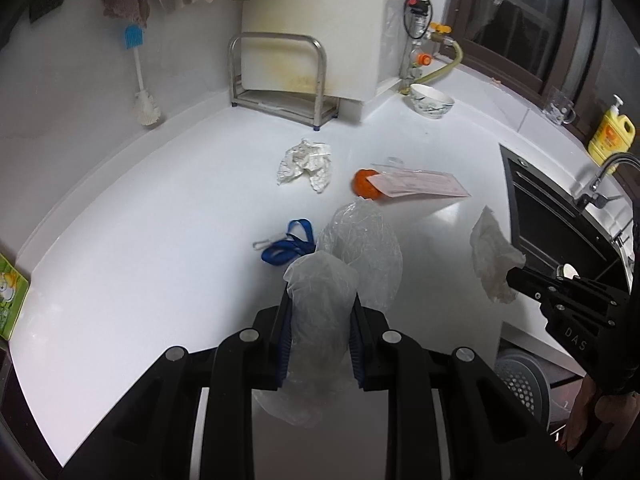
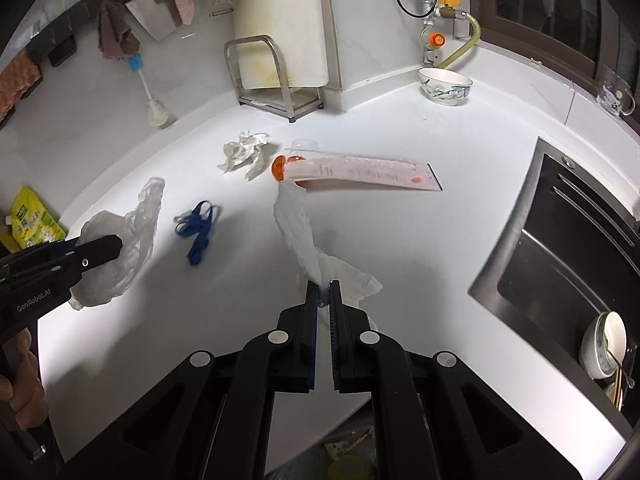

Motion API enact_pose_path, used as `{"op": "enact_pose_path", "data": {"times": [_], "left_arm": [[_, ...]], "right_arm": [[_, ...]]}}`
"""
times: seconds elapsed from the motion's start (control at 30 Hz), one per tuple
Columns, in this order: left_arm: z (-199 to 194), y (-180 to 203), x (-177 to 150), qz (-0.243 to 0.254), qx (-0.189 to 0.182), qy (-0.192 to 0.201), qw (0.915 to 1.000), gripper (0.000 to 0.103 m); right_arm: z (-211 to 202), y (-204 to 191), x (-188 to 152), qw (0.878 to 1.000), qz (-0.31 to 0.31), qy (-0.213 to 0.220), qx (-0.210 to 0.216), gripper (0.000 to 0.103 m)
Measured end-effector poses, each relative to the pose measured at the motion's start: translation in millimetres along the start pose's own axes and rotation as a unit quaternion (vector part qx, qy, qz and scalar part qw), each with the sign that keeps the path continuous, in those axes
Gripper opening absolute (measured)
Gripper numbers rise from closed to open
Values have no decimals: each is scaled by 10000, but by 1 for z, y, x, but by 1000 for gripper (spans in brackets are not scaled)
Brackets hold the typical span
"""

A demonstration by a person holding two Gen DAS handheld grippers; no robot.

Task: Collect trash
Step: 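Carry both held bags from the counter to above the grey bin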

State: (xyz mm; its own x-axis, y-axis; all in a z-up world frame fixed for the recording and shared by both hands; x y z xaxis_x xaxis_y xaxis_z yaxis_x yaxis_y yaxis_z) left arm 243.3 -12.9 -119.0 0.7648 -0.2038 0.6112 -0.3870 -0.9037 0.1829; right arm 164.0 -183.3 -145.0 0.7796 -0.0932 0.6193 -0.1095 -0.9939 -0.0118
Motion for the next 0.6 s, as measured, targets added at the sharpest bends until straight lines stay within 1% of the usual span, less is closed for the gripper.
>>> {"op": "enact_pose_path", "data": {"times": [0.1, 0.23, 0.5, 0.6], "left_arm": [[-14, 9, -9, 53, -22, 112, 9999, 24], [-27, 23, -24, 68, -49, 157, 9998, 24], [-40, 51, -62, -40, -41, -31, 10000, 24], [-43, 64, -71, -57, -7, -70, 10000, 24]], "right_arm": [[-12, -4, -12, 10000, -80, -23, 29, 6], [-31, -8, -28, 9997, -249, -32, 46, 6], [-57, -1, -63, 9992, -321, -105, 234, 6], [-64, 4, -77, 9988, -334, -149, 329, 6]]}}
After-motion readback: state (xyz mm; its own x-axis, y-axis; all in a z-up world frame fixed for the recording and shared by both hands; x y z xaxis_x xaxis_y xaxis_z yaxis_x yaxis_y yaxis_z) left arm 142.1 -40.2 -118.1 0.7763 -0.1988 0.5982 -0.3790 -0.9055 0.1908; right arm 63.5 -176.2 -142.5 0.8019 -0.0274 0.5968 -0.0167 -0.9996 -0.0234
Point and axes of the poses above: each gripper's, at about its wrist camera, not at the fingertips, and z roughly the way its jaws point, y to its right, x to its top, the point moved 6 cm from there along z, roughly the way its jaws point, and after that the axes turned 10 degrees about -z, right-handed, at the moved point
